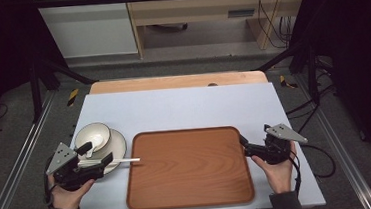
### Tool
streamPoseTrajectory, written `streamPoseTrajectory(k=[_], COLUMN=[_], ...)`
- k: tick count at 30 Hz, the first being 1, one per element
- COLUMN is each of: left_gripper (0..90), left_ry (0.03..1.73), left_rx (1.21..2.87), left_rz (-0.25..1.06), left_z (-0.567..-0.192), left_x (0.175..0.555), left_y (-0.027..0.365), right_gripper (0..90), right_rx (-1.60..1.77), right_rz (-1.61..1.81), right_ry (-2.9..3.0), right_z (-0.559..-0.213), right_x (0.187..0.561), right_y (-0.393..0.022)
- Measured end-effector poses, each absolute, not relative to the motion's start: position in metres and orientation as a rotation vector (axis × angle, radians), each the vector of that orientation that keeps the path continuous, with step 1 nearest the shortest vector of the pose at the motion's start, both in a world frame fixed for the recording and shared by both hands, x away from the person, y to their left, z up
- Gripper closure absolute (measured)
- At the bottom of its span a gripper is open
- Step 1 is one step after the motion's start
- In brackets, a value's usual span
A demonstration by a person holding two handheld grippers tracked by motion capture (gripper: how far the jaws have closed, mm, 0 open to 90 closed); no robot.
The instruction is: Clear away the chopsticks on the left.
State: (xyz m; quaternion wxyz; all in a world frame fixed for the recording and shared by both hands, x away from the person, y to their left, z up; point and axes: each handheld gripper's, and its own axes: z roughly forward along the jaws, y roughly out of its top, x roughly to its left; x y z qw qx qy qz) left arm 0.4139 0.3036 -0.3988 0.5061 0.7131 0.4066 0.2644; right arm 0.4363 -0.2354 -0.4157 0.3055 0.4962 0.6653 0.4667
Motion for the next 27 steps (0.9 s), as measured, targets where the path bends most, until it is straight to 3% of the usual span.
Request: streamPoseTrajectory(k=[27], left_gripper=[12.7], left_ry=[0.981], left_rx=[1.902], left_rz=[0.574], left_z=[-0.419], left_x=[0.39], left_y=[0.362], right_gripper=[6.4], right_rx=[1.301], right_rz=[1.237], right_ry=[1.804], right_z=[-0.416], right_x=[0.432], right_y=[-0.225])
